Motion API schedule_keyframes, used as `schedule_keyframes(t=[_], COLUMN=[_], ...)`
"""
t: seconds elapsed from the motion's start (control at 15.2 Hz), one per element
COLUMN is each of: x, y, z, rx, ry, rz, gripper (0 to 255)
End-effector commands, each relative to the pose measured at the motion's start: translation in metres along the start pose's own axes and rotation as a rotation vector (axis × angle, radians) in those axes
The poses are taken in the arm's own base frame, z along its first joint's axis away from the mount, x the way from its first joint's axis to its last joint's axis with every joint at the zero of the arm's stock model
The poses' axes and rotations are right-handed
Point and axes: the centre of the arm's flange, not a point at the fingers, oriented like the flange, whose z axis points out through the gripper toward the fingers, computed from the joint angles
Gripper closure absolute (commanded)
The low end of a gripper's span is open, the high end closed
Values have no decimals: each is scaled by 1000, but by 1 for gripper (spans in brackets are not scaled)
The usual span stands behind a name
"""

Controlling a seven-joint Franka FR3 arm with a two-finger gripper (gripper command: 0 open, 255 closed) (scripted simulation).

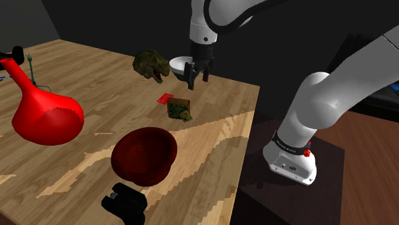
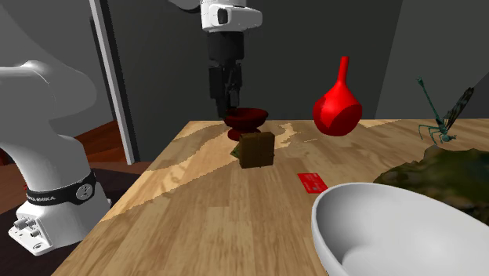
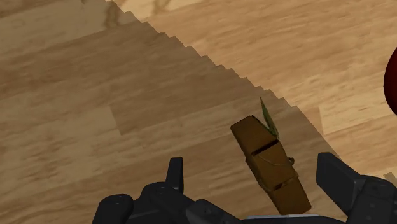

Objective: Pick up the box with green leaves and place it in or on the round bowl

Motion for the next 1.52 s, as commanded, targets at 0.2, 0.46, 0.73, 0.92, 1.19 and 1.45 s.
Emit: schedule_keyframes(t=[0.2,0.46,0.73,0.92,1.19,1.45], x=[19,19,19,19,19,19], y=[-42,-42,-41,-41,-41,-41], z=[51,72,91,91,91,91], rx=[-13,-13,-13,-13,-13,-13], ry=[4,4,4,4,4,4], rz=[-38,-38,-38,-38,-38,-38], gripper=[0,0,0,0,0,255])
